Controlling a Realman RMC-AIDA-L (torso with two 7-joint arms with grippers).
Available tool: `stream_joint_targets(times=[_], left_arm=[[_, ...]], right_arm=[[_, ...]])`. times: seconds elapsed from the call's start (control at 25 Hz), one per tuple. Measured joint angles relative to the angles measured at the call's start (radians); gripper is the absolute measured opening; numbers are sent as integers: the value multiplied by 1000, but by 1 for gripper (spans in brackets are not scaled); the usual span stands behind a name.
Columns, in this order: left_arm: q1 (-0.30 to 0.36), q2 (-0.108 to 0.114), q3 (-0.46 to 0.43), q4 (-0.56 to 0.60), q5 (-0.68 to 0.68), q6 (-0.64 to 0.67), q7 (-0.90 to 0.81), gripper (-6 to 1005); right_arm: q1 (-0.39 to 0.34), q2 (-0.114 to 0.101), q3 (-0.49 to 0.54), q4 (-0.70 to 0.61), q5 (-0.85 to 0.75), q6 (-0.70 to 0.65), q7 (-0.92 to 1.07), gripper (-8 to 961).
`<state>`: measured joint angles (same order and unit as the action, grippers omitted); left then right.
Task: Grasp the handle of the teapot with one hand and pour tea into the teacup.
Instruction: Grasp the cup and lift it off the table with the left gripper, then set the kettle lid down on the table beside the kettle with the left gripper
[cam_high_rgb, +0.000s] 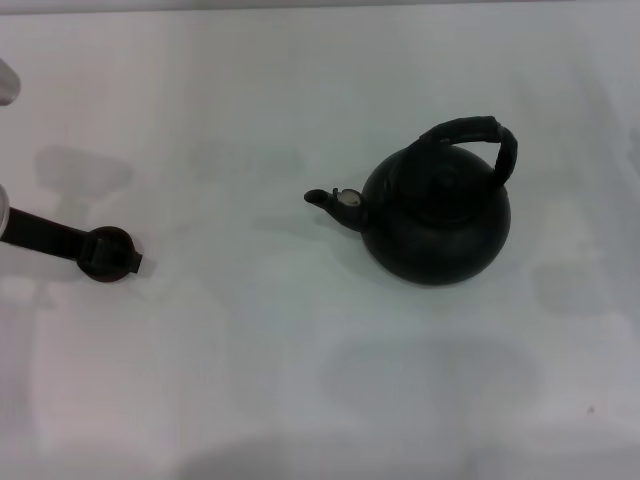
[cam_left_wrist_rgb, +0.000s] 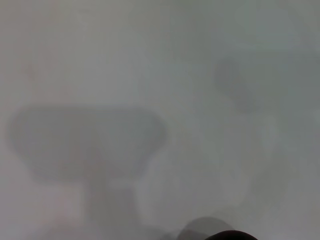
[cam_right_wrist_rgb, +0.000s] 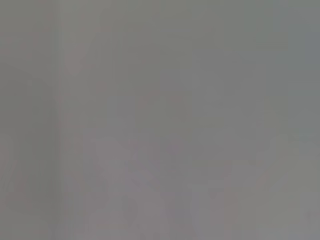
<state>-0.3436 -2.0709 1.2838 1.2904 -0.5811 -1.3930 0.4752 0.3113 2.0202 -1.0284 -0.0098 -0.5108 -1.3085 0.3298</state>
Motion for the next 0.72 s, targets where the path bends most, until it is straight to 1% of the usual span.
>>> stream_joint_targets(times=[0.12,0.32,0.48,0.6,0.72], left_arm=[[0,0,1,0,0,1,0,837],[0,0,3,4,-1,7,10,704],[-16,0,-1,7,-10,44,36,704],[-51,0,-1,1,-34,72,63,704],[-95,0,1,-14,-87,88,101,704]], right_arm=[[-1,0,0,1,0,0,0,874],[-1,0,1,1,-1,0,0,872],[0,0,0,-2,-2,0,0,872],[4,0,-2,-4,-3,1,0,873],[7,0,-3,-5,-3,1,0,873]])
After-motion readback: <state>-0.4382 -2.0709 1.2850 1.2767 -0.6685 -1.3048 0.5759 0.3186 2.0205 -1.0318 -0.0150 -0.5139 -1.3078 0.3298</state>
